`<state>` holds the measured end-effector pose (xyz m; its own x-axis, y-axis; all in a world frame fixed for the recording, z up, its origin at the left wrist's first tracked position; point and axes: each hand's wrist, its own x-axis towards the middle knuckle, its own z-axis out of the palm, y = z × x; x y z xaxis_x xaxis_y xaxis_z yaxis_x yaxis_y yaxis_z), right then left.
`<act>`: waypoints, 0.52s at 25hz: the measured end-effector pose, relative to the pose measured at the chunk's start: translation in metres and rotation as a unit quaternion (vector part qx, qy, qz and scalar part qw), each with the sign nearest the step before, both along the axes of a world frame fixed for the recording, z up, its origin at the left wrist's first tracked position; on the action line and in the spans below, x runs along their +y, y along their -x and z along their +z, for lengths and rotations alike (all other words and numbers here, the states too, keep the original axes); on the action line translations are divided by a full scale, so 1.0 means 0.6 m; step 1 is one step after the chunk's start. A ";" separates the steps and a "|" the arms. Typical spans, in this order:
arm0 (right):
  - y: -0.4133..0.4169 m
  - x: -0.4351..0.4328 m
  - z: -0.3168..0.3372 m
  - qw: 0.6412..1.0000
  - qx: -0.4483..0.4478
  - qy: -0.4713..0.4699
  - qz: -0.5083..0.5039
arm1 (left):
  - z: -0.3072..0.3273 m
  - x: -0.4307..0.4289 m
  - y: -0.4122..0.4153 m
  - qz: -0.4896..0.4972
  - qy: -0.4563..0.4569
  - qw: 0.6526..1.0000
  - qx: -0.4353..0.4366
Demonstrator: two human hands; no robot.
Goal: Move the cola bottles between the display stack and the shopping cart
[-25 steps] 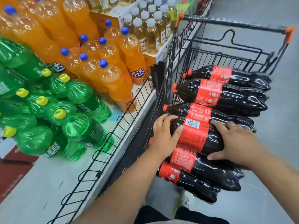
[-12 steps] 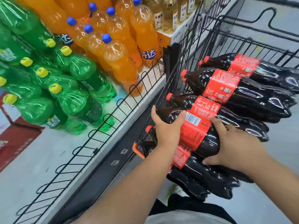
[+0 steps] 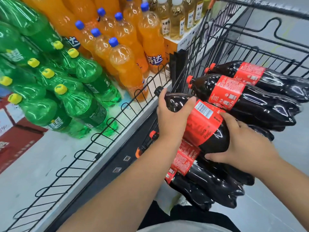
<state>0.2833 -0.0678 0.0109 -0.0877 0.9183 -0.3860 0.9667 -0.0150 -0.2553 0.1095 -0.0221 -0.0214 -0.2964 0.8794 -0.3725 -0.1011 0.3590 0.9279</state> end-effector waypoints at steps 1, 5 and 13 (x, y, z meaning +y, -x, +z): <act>0.000 0.001 0.013 1.000 0.018 -0.013 -0.012 | 0.018 0.002 -0.002 -0.006 -0.025 1.000 0.002; 0.009 -0.004 0.053 0.987 0.136 -0.071 -0.045 | 0.087 0.011 0.000 0.019 -0.117 0.993 0.001; 0.092 -0.031 0.081 0.900 0.423 -0.062 -0.082 | 0.137 -0.005 0.083 -0.038 -0.190 0.971 -0.139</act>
